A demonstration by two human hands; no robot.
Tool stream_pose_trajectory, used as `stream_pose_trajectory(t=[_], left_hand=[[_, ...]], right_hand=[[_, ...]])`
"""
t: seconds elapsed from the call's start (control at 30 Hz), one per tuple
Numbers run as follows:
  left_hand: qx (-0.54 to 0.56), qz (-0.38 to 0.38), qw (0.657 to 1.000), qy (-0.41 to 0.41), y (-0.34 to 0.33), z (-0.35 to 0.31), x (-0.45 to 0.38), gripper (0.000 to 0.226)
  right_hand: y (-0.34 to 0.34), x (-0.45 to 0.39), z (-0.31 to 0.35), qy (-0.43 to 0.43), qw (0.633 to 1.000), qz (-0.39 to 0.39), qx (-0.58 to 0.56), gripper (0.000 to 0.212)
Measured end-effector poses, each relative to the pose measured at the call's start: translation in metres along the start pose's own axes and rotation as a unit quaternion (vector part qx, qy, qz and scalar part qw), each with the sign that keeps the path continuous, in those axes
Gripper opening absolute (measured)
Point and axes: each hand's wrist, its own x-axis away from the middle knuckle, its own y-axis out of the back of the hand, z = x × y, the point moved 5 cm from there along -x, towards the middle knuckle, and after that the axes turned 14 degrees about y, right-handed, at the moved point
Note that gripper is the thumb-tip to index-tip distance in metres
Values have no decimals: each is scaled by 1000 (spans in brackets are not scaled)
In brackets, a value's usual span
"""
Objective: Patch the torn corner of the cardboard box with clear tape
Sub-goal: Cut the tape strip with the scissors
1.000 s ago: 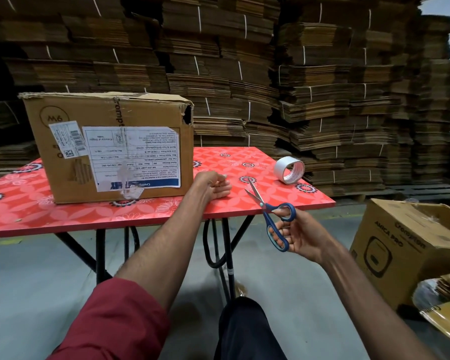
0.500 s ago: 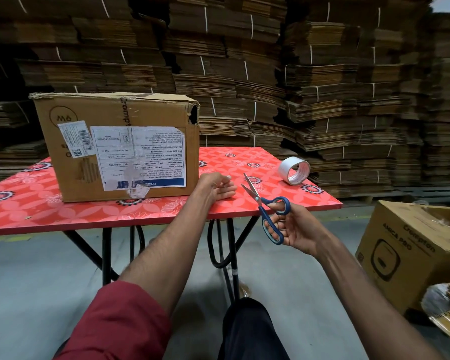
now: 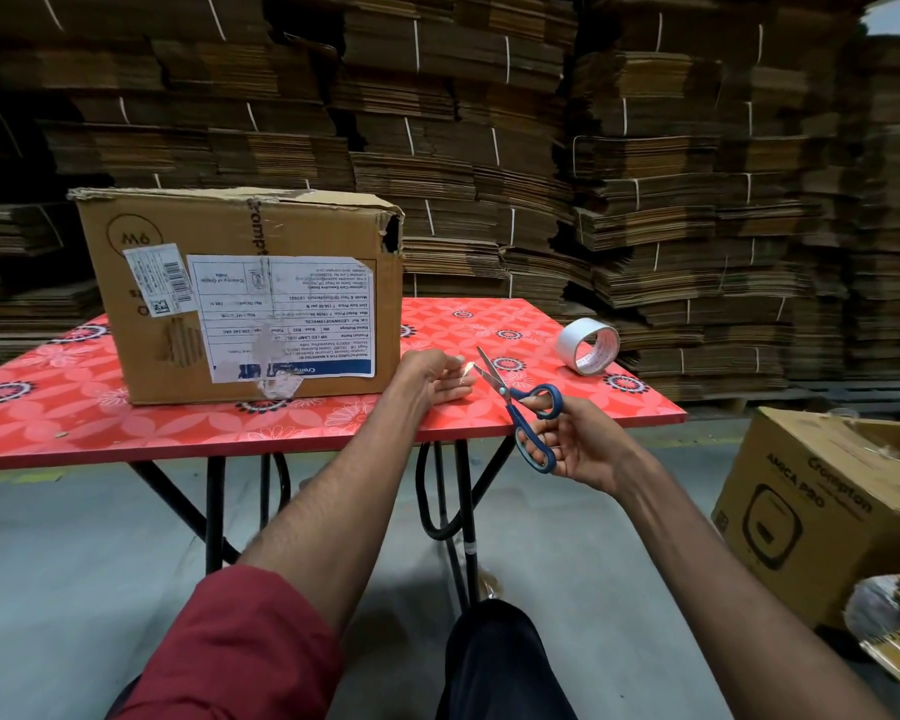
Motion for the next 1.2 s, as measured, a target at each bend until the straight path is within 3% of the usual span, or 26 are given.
stream_pose_trajectory(t=[0.17,0.4,0.47,0.57,0.73,0.97,1.13,1.2], left_hand=[[6,-4,1000,1,1,1,-3,6],[18,-6,1000,-6,1,0,-3,10],[23,-8,1000,-8,2,0,-5,10],[22,-5,1000,-7,2,1,-4,8],[31,9,999,-12,3,2,-1,11],[42,54,994,-83,5,-7,9,4],[25,58,991,-122,11,-19,19,6],[20,59,990,-129,14,-22,22,6]], right_hand=[[-2,-2,1,2,1000,-9,-20,27],[-3,-1,0,-4,998,-10,-55,41],[-2,-2,-2,-7,998,-14,-58,34],[0,-6,-4,-5,997,-26,-66,7],[2,-10,-2,-3,998,-30,-48,5],[-6,-18,19,15,971,29,237,25],[-18,-33,43,21,898,32,439,30],[-23,-37,53,36,841,19,540,32]])
